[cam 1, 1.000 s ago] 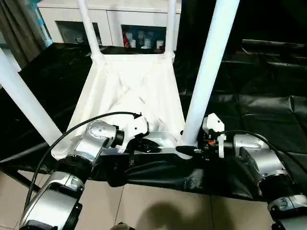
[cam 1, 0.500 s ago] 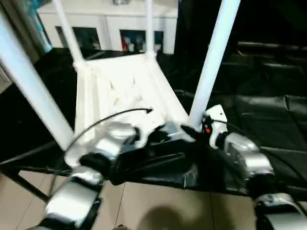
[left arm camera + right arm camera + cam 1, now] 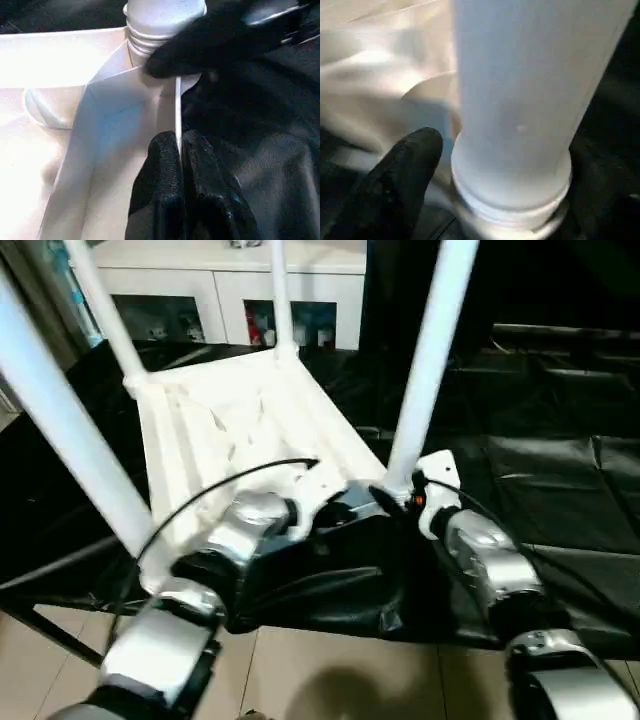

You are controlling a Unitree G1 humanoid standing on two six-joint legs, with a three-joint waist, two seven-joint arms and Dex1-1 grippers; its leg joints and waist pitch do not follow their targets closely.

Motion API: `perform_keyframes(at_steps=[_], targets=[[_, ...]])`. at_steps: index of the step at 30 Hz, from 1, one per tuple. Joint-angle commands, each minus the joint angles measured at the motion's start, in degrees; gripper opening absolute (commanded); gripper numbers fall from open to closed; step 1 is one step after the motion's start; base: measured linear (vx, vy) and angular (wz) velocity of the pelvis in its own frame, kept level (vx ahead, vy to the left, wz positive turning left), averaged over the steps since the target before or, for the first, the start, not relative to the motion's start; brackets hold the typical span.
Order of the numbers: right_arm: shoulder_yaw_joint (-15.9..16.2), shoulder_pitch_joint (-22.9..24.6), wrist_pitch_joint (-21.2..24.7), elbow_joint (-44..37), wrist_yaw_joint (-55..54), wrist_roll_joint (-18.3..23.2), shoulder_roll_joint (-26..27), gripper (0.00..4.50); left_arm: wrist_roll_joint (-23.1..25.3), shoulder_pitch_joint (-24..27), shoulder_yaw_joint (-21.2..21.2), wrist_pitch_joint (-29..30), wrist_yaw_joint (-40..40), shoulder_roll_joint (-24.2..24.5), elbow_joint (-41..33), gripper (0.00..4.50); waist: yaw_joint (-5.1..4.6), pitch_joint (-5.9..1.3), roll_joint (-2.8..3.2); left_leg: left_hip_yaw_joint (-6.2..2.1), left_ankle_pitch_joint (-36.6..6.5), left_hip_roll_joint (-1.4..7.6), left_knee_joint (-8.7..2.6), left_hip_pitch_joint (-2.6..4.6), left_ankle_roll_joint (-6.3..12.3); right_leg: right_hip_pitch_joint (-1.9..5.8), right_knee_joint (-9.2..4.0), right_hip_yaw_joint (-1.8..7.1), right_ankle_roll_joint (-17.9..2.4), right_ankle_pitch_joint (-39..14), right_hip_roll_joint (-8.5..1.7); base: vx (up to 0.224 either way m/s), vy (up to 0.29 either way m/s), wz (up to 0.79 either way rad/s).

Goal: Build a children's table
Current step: Rotate leg to tighten

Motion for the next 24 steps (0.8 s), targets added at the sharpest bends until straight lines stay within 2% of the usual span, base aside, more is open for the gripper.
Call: perform_keyframes(at_steps=[1,2,4,5,8,9,11,14,15,19,20,24], targets=[[6.4,1.3,0.6,-2.4,10.3,0.4,1.3,3.89,-2.1,0.4,-0.4,-2.3,-3.4,-0.6,-2.4,0.00,0.42,-2.89,-0.92,-1.98,-8.1,4.02,-3.58,0.26,5.98,1.98,-4.28,2.72,-13.3,-4.1,-4.78,0.000,0.000,0.00],[6.7,1.7,1.1,-3.8,13.7,1.1,-0.2,3.89,-2.3,0.8,-0.7,-2.6,-5.8,0.5,-3.0,0.00,0.56,-2.94,-0.97,-1.99,-7.9,4.12,-3.56,0.38,6.39,2.05,-4.17,2.67,-13.8,-3.1,-4.74,0.000,0.000,0.00],[7.1,1.9,1.6,-5.2,18.0,1.7,-2.1,3.89,-2.5,1.3,-1.1,-3.3,-8.9,2.1,-3.8,0.00,0.58,-3.20,-0.87,-1.98,-6.4,4.17,-3.32,0.16,7.24,2.09,-3.59,2.64,-14.7,0.6,-4.74,0.000,0.000,0.00],[7.1,1.9,1.6,-5.4,19.9,1.7,-3.1,3.89,-2.6,1.6,-1.2,-3.6,-10.4,2.9,-3.9,0.00,0.65,-3.33,-1.00,-1.89,-5.7,4.12,-3.15,0.19,7.82,1.99,-3.28,2.55,-15.4,2.6,-4.59,0.000,0.000,0.00],[7.3,1.9,1.8,-6.0,24.1,2.1,-5.1,3.89,-3.0,2.1,-1.2,-3.7,-14.1,4.6,-4.6,0.00,1.01,-3.77,-0.89,-1.83,-2.7,4.18,-2.45,0.01,9.44,1.74,-2.39,2.50,-16.8,8.8,-4.61,0.000,0.000,0.00],[7.4,1.9,1.4,-5.9,25.9,2.3,-6.3,3.89,-3.5,2.6,-1.2,-3.5,-16.7,5.4,-5.3,0.00,1.18,-3.70,-0.88,-1.78,-2.2,4.19,-2.34,-0.04,10.17,1.57,-2.25,2.43,-17.2,10.0,-4.61,0.000,0.000,0.00],[7.3,1.9,1.5,-5.6,26.9,2.4,-7.0,3.89,-3.8,3.0,-1.2,-3.3,-18.5,5.9,-6.0,0.00,1.39,-3.64,-0.79,-1.77,-2.8,4.33,-2.32,0.05,10.24,1.40,-2.27,2.40,-17.5,9.4,-4.70,0.000,0.000,0.00],[7.4,2.4,2.4,-6.8,29.6,3.0,-8.1,3.89,-4.6,3.9,-1.4,-2.7,-21.6,6.8,-7.6,0.00,1.56,-3.57,-0.77,-1.82,-4.2,4.48,-2.50,0.12,9.24,1.44,-2.34,2.41,-17.6,7.4,-4.76,0.000,0.000,0.00],[7.4,2.6,2.7,-7.0,30.2,3.2,-8.3,3.64,-4.8,4.1,-1.5,-2.7,-22.2,7.0,-8.0,0.00,1.59,-3.60,-0.76,-1.80,-4.1,4.48,-2.48,0.15,9.04,1.40,-2.30,2.42,-17.6,7.5,-4.76,0.000,0.000,0.00],[7.1,3.4,3.5,-7.9,32.3,3.9,-9.0,3.52,-5.0,5.0,-1.6,-2.0,-23.5,7.3,-9.4,0.00,1.81,-3.52,-0.83,-1.70,-5.1,4.42,-2.53,0.23,8.27,1.36,-2.45,2.51,-17.4,6.1,-4.83,0.000,0.000,0.00],[7.1,3.5,3.6,-8.1,32.6,4.1,-9.1,3.27,-5.0,5.1,-1.6,-1.9,-23.7,7.3,-9.5,0.00,1.96,-3.53,-0.82,-1.74,-5.2,4.48,-2.54,0.20,8.11,1.46,-2.43,2.53,-17.2,6.0,-4.93,0.000,0.000,0.00],[7.4,4.1,4.6,-8.7,33.9,4.7,-9.5,2.99,-4.8,5.5,-1.6,-1.8,-23.7,7.3,-9.7,0.00,2.17,-3.59,-0.99,-1.71,-4.2,4.32,-2.37,0.10,8.38,1.44,-2.35,2.53,-17.0,6.4,-4.89,0.000,0.000,0.00]])
